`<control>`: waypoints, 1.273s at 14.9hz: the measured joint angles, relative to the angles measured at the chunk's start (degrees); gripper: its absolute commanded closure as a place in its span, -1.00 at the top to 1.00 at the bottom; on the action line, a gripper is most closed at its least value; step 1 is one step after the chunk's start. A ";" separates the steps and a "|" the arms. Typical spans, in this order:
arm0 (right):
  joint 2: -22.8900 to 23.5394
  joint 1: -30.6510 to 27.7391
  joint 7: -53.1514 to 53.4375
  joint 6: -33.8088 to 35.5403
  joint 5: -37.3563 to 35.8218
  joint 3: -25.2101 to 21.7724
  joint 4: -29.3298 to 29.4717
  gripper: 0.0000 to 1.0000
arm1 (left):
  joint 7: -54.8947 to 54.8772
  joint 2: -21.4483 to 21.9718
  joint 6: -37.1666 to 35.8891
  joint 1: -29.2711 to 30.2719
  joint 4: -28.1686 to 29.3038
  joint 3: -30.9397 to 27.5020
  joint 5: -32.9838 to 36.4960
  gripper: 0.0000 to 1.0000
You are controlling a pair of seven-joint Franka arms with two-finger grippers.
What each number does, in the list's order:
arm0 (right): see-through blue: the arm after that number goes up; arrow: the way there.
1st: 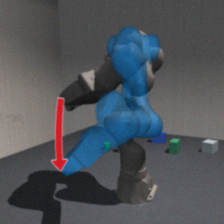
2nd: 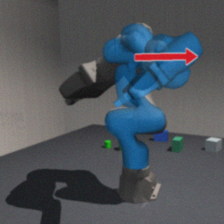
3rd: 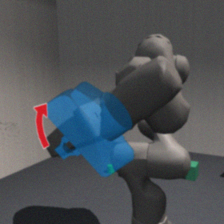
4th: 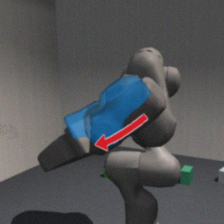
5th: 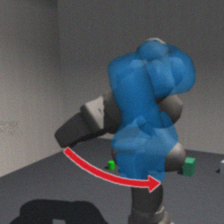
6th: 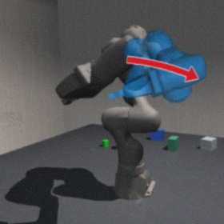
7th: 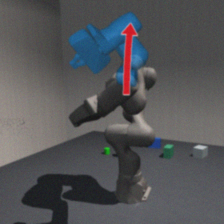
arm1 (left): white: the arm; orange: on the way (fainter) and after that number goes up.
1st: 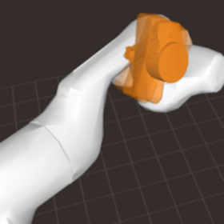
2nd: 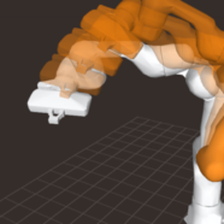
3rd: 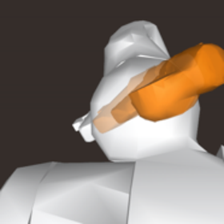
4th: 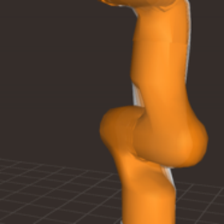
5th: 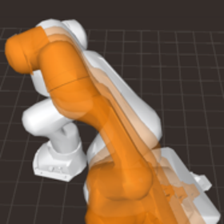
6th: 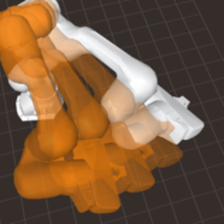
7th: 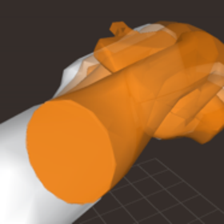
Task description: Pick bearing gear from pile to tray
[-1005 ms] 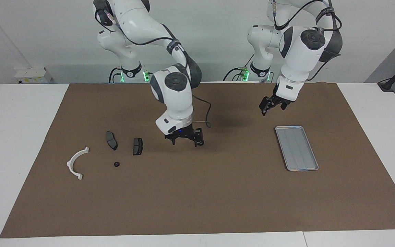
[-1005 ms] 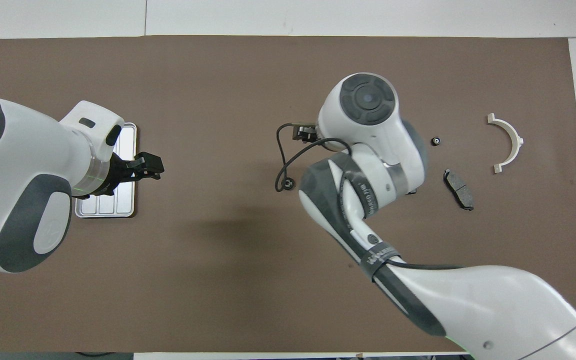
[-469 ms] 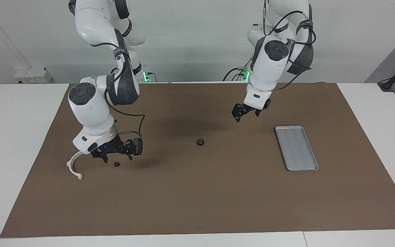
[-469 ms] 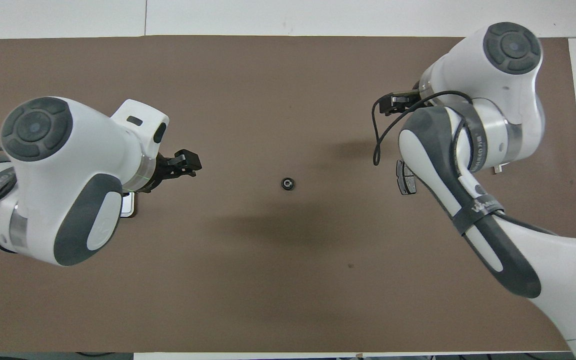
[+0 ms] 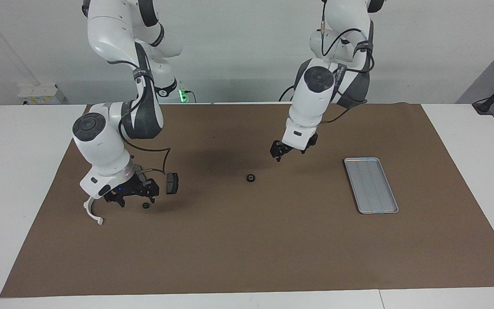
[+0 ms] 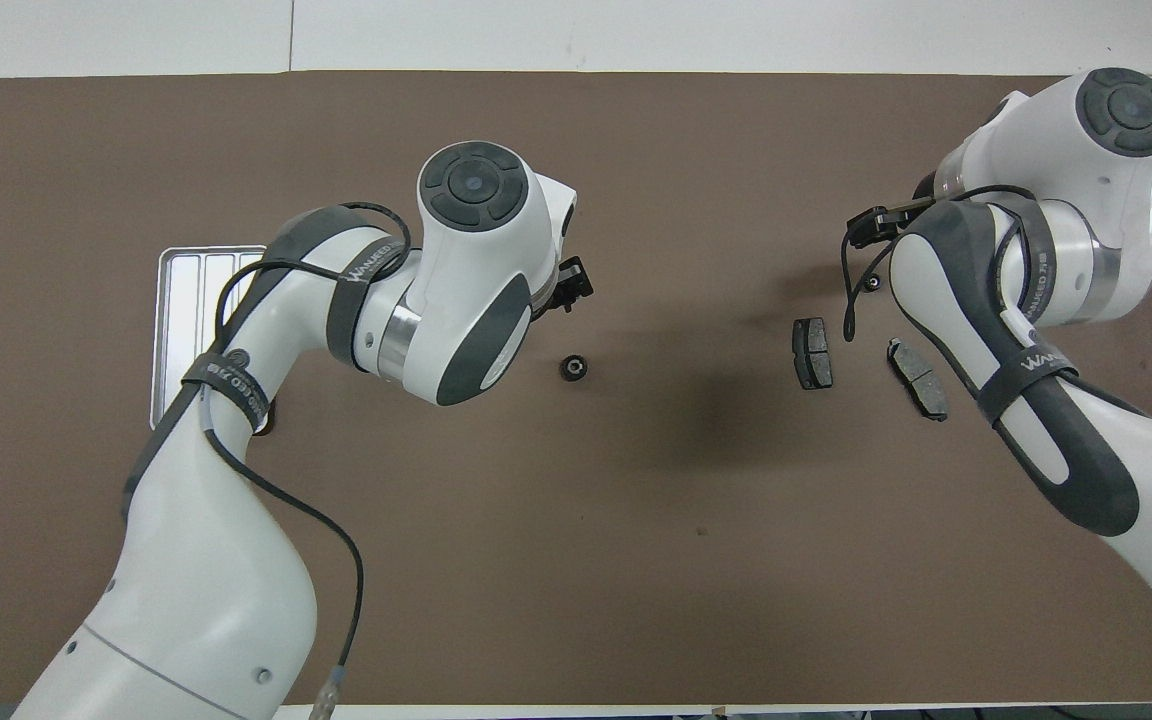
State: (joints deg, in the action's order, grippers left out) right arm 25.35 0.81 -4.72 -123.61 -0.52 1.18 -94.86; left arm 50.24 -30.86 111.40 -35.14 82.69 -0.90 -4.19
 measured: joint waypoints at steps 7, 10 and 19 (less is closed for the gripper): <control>0.39 -0.08 -0.17 -3.47 0.00 0.35 -4.85 0.89 | 4.61 -3.86 2.08 -2.93 -1.16 -0.12 0.00 1.00; 0.47 0.09 -0.19 -4.18 0.00 0.46 -6.95 0.85 | 5.77 -3.80 4.01 -3.70 1.42 -0.11 0.00 1.00; 0.49 0.04 -0.65 -5.30 0.00 0.49 -9.19 0.06 | 8.70 -2.30 11.47 -4.64 8.08 -0.03 0.00 1.00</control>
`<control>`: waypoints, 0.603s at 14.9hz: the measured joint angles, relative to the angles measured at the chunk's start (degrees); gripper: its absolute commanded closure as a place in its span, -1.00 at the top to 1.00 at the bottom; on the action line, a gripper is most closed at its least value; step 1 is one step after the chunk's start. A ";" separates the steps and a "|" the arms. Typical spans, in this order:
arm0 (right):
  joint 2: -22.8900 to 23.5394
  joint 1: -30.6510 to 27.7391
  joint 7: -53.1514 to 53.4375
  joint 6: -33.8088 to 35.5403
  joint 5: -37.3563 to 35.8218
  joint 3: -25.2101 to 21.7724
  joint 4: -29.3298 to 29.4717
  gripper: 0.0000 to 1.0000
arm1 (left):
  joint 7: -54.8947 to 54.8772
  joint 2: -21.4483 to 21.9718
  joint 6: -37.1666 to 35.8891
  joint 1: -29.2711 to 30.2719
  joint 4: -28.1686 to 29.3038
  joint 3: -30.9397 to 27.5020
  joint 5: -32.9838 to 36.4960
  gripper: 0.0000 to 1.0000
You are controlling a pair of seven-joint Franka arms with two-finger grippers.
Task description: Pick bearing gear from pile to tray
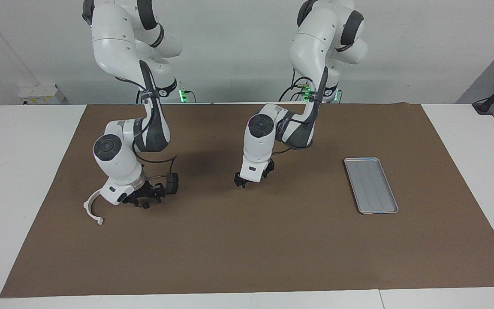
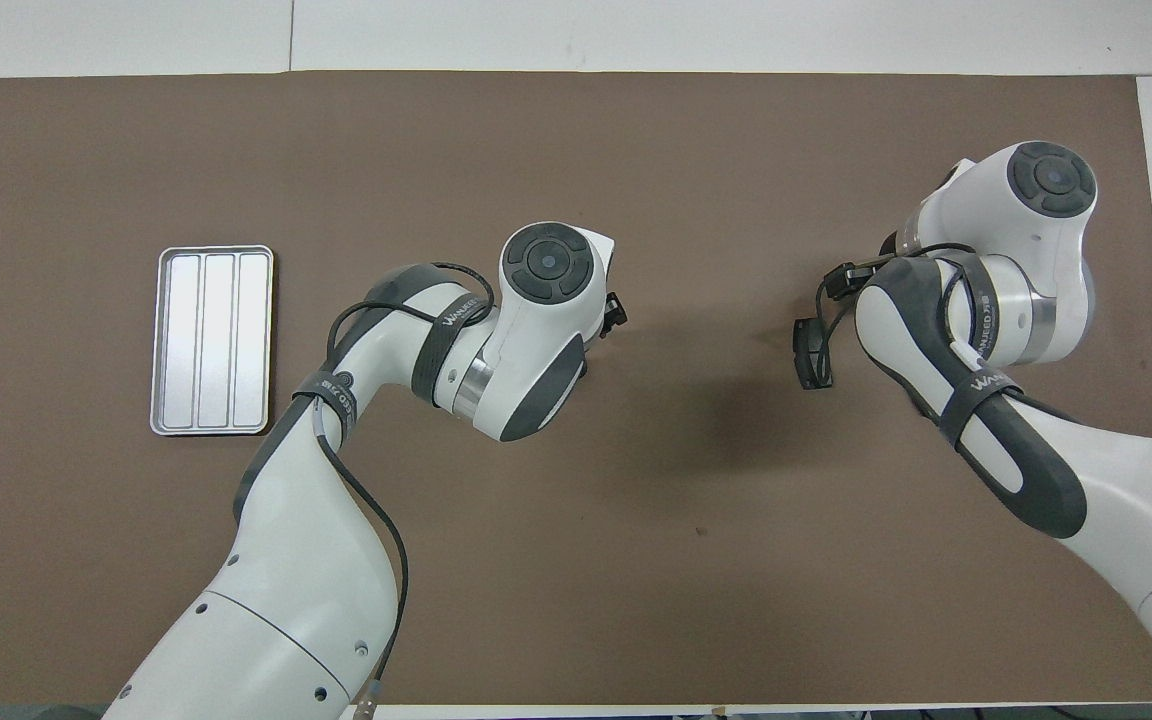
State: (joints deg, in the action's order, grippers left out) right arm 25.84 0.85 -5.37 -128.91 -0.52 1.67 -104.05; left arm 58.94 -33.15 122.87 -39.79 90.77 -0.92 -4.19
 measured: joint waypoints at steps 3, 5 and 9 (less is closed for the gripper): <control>0.00 -0.12 -0.76 -0.13 0.00 -0.03 -0.06 -0.39 | 0.65 0.30 0.13 -0.45 0.50 -0.02 0.00 1.00; 0.05 -0.37 -1.31 -1.06 0.00 -0.05 -0.24 -0.55 | 1.13 0.35 0.25 -0.64 0.65 0.03 0.00 1.00; 0.19 -1.33 -2.95 -2.38 0.00 -0.17 -0.41 -0.78 | 1.61 0.80 4.01 -0.94 3.24 -0.05 0.00 1.00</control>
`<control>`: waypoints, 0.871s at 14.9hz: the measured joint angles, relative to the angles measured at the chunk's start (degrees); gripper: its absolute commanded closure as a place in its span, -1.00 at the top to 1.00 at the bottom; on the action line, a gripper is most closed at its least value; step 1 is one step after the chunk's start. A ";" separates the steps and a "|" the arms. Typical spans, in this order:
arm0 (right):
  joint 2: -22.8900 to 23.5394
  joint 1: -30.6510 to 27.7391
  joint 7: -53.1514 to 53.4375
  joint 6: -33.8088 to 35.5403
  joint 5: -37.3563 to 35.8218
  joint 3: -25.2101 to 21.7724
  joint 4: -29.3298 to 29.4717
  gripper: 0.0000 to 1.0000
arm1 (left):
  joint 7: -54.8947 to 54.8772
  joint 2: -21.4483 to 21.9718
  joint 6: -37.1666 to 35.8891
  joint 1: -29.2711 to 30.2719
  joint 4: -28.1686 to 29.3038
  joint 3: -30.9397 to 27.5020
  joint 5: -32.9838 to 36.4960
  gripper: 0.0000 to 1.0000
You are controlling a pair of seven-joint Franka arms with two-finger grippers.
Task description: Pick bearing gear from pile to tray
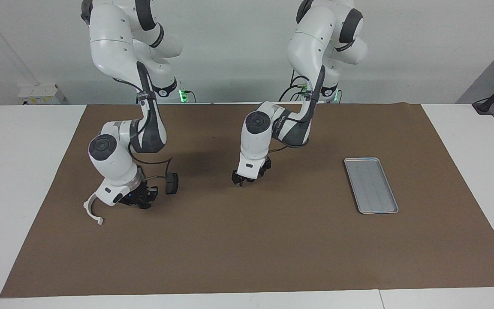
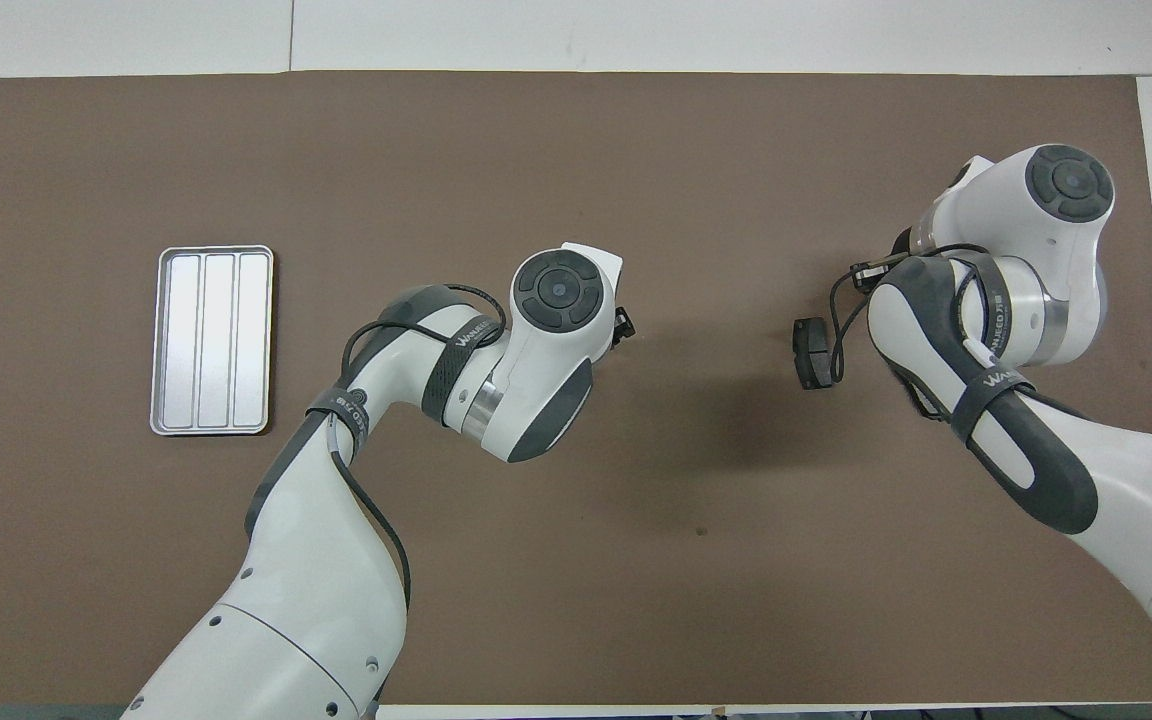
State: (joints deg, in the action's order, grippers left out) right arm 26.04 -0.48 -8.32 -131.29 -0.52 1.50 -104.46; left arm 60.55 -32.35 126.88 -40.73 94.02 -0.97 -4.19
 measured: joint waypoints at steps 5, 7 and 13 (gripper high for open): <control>-0.15 -0.19 -0.10 1.76 -0.01 -0.01 3.73 -1.00 | 0.13 0.71 1.05 -0.14 1.75 -0.03 0.00 0.88; -0.49 -0.01 -0.10 6.79 -0.01 0.07 8.31 -1.00 | 0.62 0.74 1.05 -0.27 1.76 -0.02 0.00 0.52; -1.64 2.12 4.98 22.61 0.01 0.80 21.54 -1.00 | 1.51 1.71 0.82 -0.70 1.89 -0.15 0.00 -1.00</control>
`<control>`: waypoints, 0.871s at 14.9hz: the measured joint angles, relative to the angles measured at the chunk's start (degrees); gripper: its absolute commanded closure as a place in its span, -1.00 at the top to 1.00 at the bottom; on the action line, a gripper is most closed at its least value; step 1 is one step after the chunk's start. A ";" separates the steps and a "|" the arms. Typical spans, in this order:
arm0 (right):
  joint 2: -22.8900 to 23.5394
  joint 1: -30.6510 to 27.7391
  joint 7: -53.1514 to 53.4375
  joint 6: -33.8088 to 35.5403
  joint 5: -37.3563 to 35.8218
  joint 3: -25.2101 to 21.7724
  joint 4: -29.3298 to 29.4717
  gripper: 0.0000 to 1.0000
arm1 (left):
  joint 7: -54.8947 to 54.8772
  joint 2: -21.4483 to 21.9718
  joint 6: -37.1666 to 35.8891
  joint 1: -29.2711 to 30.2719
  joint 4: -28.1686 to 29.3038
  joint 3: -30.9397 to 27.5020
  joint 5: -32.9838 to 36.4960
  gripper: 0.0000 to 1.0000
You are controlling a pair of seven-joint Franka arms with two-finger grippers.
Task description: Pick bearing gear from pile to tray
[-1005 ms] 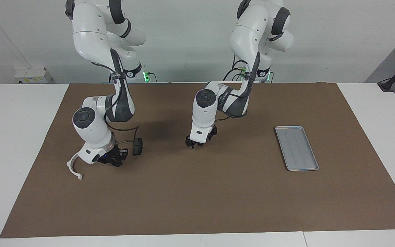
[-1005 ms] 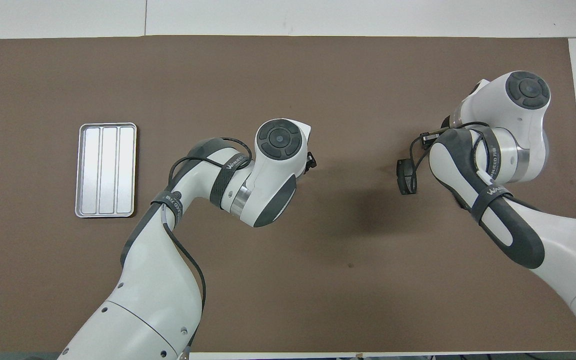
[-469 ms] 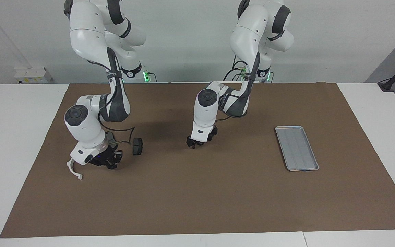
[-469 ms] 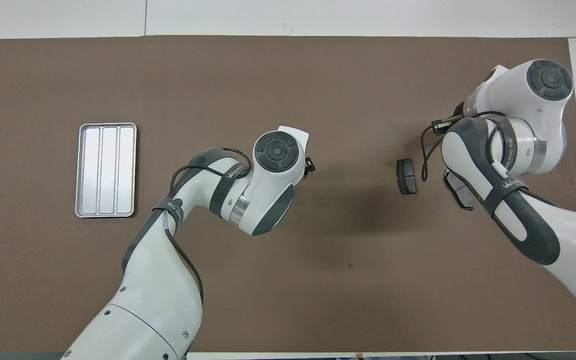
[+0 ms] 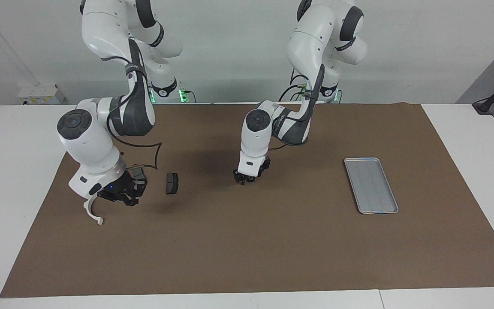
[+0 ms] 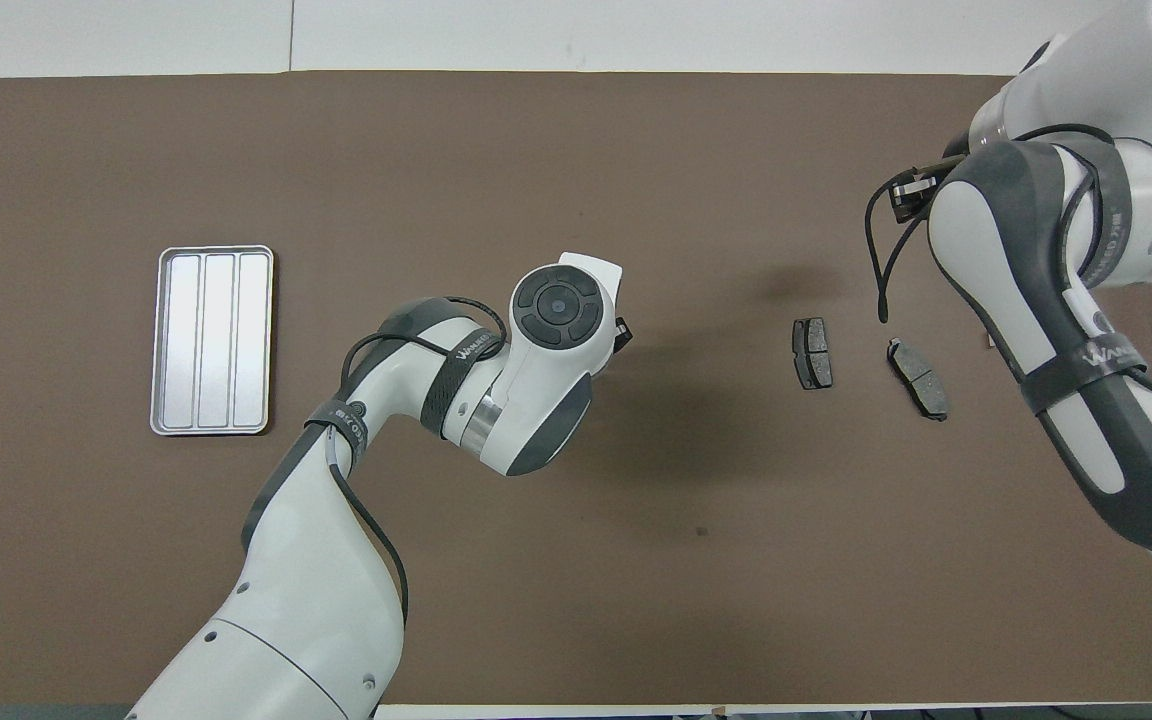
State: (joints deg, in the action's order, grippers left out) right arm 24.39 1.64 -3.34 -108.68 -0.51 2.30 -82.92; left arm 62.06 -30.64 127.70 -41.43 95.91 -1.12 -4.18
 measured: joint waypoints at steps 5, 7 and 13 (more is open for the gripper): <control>0.00 6.46 12.10 3.28 0.00 0.12 2.34 -1.00 | 0.02 0.23 -1.33 -0.04 -0.05 -0.34 0.00 -1.00; 0.00 8.30 15.49 3.79 0.00 0.13 2.52 -1.00 | 0.02 0.93 -2.80 0.40 -0.28 -0.84 0.00 -1.00; -0.03 9.06 17.85 4.02 0.00 0.00 2.54 -1.00 | -7.63 7.07 -10.71 6.28 0.69 -1.39 0.06 -1.00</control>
State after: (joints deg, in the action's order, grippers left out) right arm 24.37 10.70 14.51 -104.66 -0.51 2.30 -80.38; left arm 54.43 -23.57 116.99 -35.15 96.60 -2.51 -4.12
